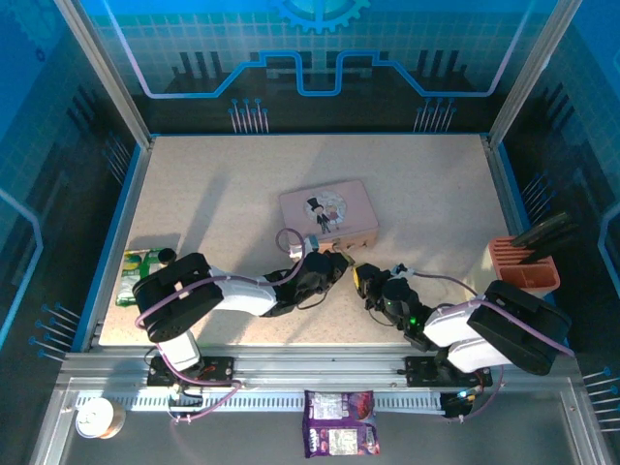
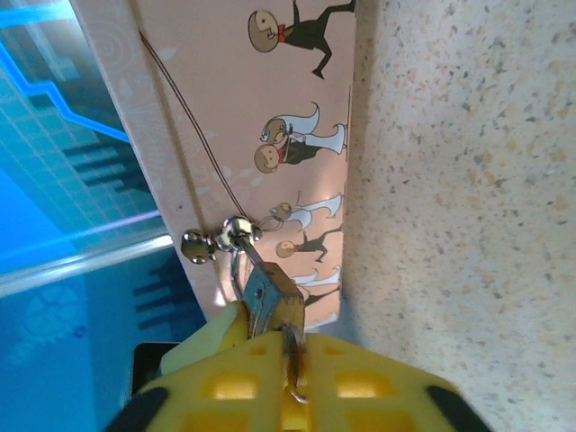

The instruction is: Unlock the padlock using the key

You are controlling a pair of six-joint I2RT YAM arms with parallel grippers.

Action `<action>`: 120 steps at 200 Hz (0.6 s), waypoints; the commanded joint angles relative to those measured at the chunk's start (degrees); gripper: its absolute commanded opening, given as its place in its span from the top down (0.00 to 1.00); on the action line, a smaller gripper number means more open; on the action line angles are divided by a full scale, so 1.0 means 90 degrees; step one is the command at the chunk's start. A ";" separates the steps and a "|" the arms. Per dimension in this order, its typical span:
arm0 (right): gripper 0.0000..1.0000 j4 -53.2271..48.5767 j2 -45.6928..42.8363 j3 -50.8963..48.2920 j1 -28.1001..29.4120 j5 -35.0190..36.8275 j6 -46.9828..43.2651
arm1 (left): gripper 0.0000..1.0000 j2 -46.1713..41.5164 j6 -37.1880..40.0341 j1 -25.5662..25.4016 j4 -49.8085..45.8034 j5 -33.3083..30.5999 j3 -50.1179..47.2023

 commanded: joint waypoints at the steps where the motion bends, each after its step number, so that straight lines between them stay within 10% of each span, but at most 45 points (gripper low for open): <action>1: 0.76 -0.0616 -0.0282 0.0251 -0.0332 -0.0614 -0.1096 | 1.00 -0.0575 0.0445 -0.0128 -0.0487 0.0109 0.0251; 47: 0.52 -0.3138 -0.1091 0.1016 -0.0564 -0.1307 -0.3223 | 1.00 -0.0746 0.0430 0.0349 -0.1335 0.0224 0.0181; 120: 0.53 -0.4800 -0.1630 0.1758 -0.0560 -0.2205 -0.7991 | 1.00 -0.1247 0.0439 0.0727 -0.1785 0.0409 -0.0067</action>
